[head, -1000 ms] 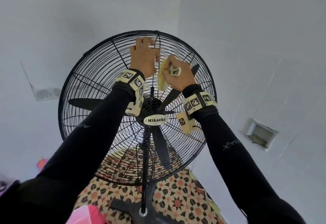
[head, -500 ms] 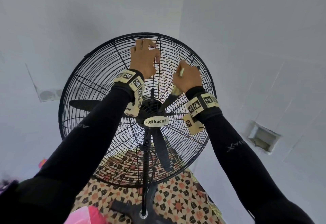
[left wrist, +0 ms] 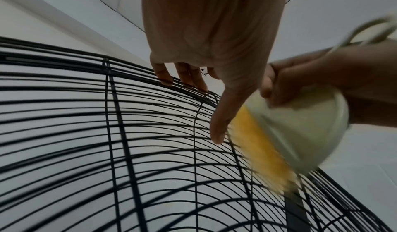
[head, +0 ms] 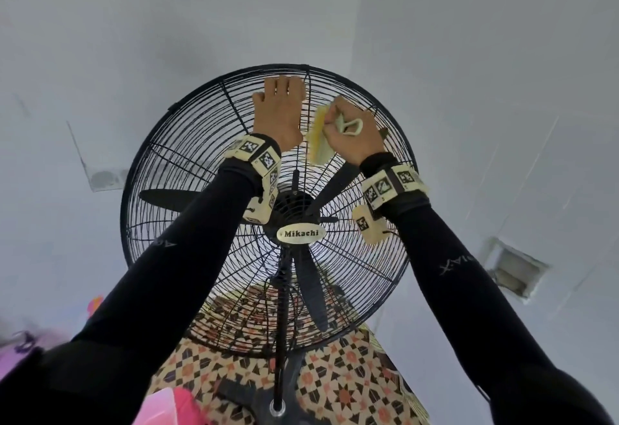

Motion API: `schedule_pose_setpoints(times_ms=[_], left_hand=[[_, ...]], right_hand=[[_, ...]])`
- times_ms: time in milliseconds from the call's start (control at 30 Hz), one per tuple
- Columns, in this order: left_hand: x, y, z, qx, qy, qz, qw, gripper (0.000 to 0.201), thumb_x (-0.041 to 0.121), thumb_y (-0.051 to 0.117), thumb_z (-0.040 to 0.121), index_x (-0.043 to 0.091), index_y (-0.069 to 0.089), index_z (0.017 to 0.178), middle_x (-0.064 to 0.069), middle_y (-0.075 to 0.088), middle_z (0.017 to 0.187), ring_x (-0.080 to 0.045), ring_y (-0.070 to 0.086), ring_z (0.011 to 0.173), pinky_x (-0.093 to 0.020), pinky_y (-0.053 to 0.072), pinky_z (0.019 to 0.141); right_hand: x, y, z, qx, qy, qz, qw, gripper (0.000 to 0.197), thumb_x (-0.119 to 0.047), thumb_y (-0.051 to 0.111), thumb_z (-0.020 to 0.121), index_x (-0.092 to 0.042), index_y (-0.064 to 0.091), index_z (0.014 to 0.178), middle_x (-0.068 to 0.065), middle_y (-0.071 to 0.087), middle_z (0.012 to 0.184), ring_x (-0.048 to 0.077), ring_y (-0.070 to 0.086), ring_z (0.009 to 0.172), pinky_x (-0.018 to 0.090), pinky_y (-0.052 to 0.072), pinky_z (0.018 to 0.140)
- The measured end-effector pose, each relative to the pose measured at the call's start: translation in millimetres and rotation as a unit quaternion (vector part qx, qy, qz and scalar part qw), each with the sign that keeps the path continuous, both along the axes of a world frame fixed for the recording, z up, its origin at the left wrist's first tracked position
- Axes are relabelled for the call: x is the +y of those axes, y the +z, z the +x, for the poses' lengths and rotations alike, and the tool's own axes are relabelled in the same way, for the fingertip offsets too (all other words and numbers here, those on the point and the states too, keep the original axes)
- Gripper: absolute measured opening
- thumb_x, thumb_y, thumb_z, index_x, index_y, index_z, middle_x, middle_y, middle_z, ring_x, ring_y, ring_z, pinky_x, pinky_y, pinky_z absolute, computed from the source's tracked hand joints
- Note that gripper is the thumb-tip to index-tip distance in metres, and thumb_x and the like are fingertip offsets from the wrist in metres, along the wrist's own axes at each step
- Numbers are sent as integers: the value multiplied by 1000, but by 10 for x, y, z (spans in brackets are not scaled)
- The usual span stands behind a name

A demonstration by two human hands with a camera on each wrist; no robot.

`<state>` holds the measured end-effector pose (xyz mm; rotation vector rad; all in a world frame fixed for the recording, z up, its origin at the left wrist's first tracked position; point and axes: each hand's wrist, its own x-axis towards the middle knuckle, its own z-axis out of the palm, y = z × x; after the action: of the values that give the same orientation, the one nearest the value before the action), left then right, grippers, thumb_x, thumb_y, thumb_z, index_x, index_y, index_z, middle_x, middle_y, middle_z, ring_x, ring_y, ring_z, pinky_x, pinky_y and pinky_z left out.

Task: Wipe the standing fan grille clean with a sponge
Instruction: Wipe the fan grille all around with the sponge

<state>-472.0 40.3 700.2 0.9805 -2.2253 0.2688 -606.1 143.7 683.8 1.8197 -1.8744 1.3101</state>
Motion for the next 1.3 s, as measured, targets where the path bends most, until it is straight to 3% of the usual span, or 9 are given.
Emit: schedule_pose_setpoints(times_ms=[100,300,467,633,767,933,1033,1133,1300], left_hand=[[1,11,-2,5,5,4,1000,70,7,83,67,15,45,125,-7,45,134,-32,39,127,-46,38,99],[26,-1,-30,-1,13,4,1000,71,7,81,67,12,46,129,-10,45,138,-34,38,129,-49,39,102],[18,-2,-6,5,3,9,1000,64,4,80,66,17,50,120,-7,45,136,-33,37,130,-46,35,101],[60,-28,-8,10,3,-1,1000,56,2,76,64,18,55,114,-8,43,139,-35,35,133,-46,33,100],[82,-14,-1,7,17,6,1000,55,4,78,66,19,53,113,-7,42,141,-34,34,134,-46,33,103],[84,-18,-40,6,29,8,1000,55,5,79,67,20,56,114,-6,44,143,-33,34,135,-47,33,104],[71,-14,-45,8,30,11,999,58,2,77,67,18,53,118,-7,44,141,-33,35,132,-45,32,103],[83,-11,-72,12,31,12,999,58,0,78,67,18,53,117,-7,44,139,-32,35,132,-45,32,103],[96,-49,-66,10,30,5,999,54,1,76,64,21,57,112,-6,44,144,-34,35,136,-47,32,105]], right_hand=[[4,35,-123,81,-205,97,971,26,-24,58,92,-11,55,114,6,60,91,23,56,84,34,49,70],[6,-47,-81,9,49,-34,998,5,-14,56,88,-19,55,91,2,64,71,20,60,59,38,50,52],[-40,67,-194,73,-194,102,973,29,-28,56,89,-12,55,113,9,62,94,29,59,87,39,55,77],[6,107,-81,6,28,30,999,4,-16,53,92,-15,56,94,-2,65,81,15,63,70,34,55,62],[66,343,-168,57,-181,112,975,18,-28,54,91,-11,56,95,7,56,90,26,54,84,33,48,75],[-76,394,-68,-43,67,-67,995,6,-21,51,94,-16,53,90,-1,58,67,15,56,59,30,47,56],[-79,410,-229,-54,-40,0,998,12,-26,51,94,-18,55,102,5,62,86,26,60,76,36,51,68],[-40,488,-375,84,-210,130,965,42,-29,54,94,-12,51,132,16,59,118,35,56,110,38,46,89],[-58,497,-188,63,69,47,994,15,-15,53,89,-17,55,103,4,65,82,26,62,73,35,47,61]])
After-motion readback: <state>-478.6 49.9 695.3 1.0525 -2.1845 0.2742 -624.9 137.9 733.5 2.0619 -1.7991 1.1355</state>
